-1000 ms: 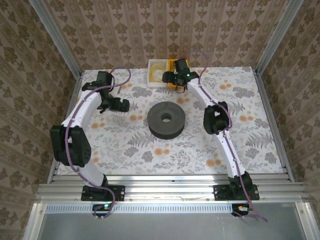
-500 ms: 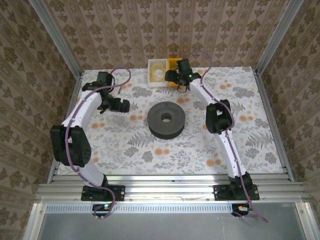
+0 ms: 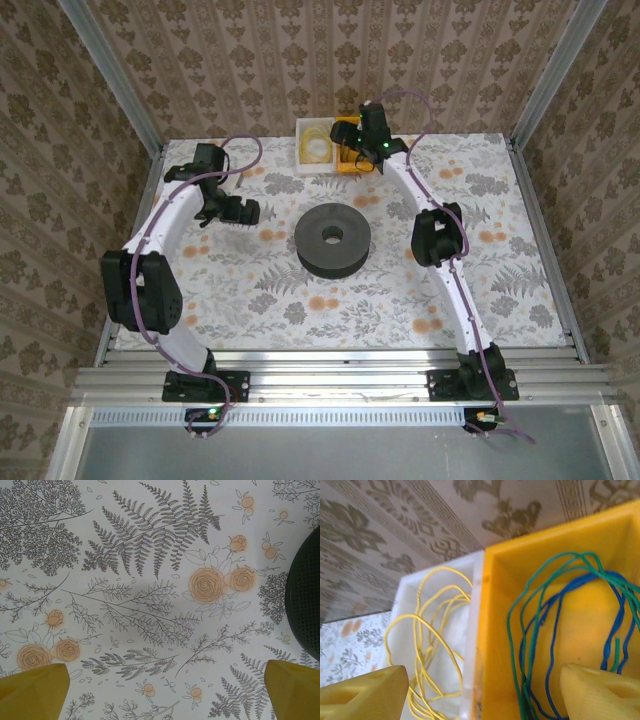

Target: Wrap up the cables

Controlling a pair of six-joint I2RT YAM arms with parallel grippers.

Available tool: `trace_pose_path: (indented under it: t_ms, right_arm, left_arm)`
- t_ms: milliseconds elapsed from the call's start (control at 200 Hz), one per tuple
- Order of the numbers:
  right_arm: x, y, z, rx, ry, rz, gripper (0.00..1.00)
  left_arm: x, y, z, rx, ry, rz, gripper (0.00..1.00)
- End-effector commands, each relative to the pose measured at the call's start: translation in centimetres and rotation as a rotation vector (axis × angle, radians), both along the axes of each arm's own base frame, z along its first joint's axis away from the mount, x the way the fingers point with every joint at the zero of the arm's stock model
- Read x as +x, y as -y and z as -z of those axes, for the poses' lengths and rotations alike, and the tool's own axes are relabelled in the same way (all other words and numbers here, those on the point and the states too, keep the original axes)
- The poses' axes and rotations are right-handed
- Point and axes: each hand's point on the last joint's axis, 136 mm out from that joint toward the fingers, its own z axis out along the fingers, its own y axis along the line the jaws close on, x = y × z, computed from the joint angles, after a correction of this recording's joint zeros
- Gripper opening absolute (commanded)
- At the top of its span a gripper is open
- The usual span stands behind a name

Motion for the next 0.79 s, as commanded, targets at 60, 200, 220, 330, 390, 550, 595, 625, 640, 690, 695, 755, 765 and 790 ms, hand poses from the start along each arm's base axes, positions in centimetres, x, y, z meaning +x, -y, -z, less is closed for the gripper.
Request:
trace_pose_path:
  t_ms: [60, 200, 220, 330, 390, 550, 595, 625, 640, 690, 695, 755, 765, 790]
  right_arm:
    - [-0.5, 0.4, 5.3, 0.008, -0.122, -0.009, 0.81]
    - [-0.9, 0.3, 6.5, 0.006, -0.157, -0.033, 0.81]
    - [-0.9, 0.4, 6.6, 0.005, -0.159, -0.033, 0.81]
    - [-1.4, 0.5, 6.9, -0.006, -0.184, -0.042, 0.81]
    - [-1.8, 0.6, 7.1, -0.017, -0.207, -0.045, 0.81]
    - [-4.0, 1.5, 8.6, -0.088, -0.318, -0.050, 0.81]
    - [-4.7, 1.5, 9.0, -0.108, -0.341, -0.061, 0.81]
    - [-5.1, 1.6, 9.3, -0.122, -0.355, -0.067, 0.81]
    - [-5.3, 1.6, 9.4, -0.128, -0.361, -0.070, 0.81]
    - [-5.8, 1.7, 9.6, -0.142, -0.375, -0.080, 0.81]
    - [-5.9, 1.6, 9.6, -0.143, -0.377, -0.082, 0.81]
    - [-6.5, 1.7, 9.6, -0.153, -0.391, -0.097, 0.81]
    - [-6.6, 1.7, 9.5, -0.154, -0.393, -0.100, 0.81]
    - [-7.0, 1.7, 9.6, -0.157, -0.402, -0.107, 0.81]
  left_arm:
    - [-0.3, -0.2, -0.5, -0.003, 0.009, 0.018, 1.00]
    - [-0.3, -0.1, -0.4, -0.006, 0.005, 0.018, 1.00]
    - [-0.3, -0.1, -0.4, -0.006, 0.005, 0.019, 1.00]
    - [-0.3, -0.1, -0.5, -0.006, 0.007, 0.018, 1.00]
    - [-0.3, -0.1, -0.6, -0.007, 0.008, 0.018, 1.00]
    - [-0.5, -0.1, -1.0, -0.008, 0.019, 0.016, 1.00]
    - [-0.5, -0.1, -1.2, -0.009, 0.022, 0.017, 1.00]
    - [-0.5, -0.1, -1.3, -0.008, 0.026, 0.017, 1.00]
    - [-0.6, -0.1, -1.3, -0.010, 0.024, 0.017, 1.00]
    - [-0.6, 0.0, -1.4, -0.010, 0.027, 0.018, 1.00]
    - [-0.7, 0.0, -1.4, -0.010, 0.028, 0.018, 1.00]
    - [-0.8, -0.1, -1.5, -0.009, 0.031, 0.016, 1.00]
    - [-0.8, -0.1, -1.6, -0.008, 0.033, 0.016, 1.00]
    - [-0.8, -0.1, -1.7, -0.008, 0.036, 0.016, 1.00]
